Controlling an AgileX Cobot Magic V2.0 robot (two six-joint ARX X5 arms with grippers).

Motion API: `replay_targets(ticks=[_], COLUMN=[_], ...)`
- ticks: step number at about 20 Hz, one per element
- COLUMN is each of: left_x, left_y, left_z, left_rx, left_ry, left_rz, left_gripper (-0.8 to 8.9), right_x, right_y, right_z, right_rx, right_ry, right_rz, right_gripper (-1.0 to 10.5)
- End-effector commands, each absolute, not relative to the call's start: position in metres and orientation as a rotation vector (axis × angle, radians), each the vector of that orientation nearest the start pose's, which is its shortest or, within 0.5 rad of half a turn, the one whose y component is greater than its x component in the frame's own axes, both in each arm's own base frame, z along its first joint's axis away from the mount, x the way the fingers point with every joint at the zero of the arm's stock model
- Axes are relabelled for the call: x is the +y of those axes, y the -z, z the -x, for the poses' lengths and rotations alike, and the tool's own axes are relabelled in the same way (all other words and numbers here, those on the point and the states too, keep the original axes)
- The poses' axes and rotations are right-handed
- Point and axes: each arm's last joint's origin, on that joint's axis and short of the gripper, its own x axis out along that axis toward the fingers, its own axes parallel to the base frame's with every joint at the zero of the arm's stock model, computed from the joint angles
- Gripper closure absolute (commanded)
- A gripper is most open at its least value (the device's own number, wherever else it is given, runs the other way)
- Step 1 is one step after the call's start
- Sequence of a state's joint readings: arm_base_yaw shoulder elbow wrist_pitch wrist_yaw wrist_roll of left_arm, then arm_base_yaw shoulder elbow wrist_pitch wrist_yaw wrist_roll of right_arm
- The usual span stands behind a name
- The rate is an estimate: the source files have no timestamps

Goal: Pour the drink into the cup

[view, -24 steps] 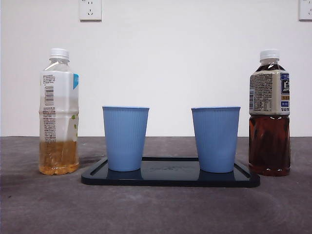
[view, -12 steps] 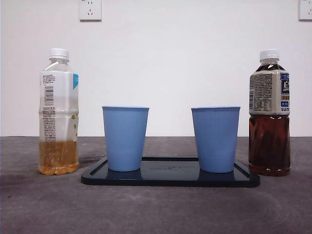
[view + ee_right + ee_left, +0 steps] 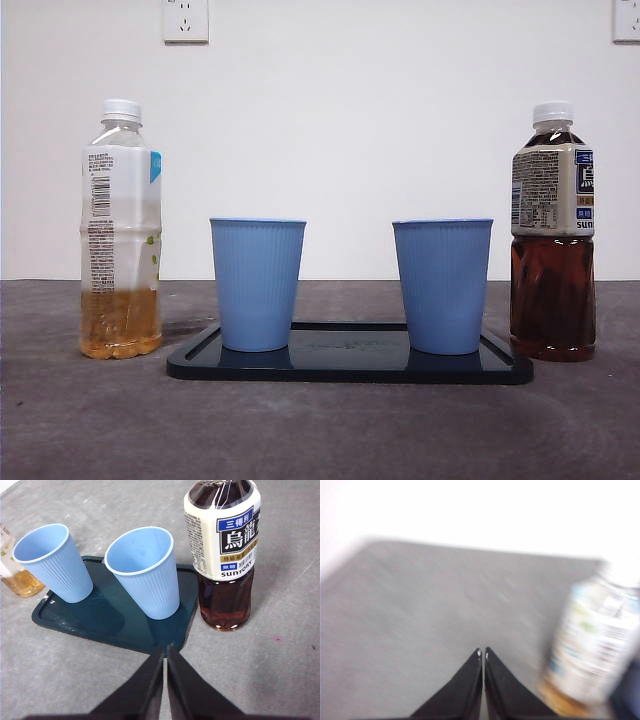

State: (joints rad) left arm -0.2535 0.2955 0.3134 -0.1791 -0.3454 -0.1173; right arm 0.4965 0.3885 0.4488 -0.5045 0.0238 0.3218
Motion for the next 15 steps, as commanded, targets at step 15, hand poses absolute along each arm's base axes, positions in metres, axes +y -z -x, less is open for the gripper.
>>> replay_targets(ticks=[15], left_x=[0.001], left_y=[-0.154], left_z=[-0.097], left_rx=[0.128], left_ry=[-0.133], left_rz=[-0.026], left_gripper=[8.07], right_x=[0.049], right_y=[-0.241], right_z=[-0.092], right_rx=[0.484], right_ry=[-0.393], right_rz=[-0.21], right_gripper=[9.4])
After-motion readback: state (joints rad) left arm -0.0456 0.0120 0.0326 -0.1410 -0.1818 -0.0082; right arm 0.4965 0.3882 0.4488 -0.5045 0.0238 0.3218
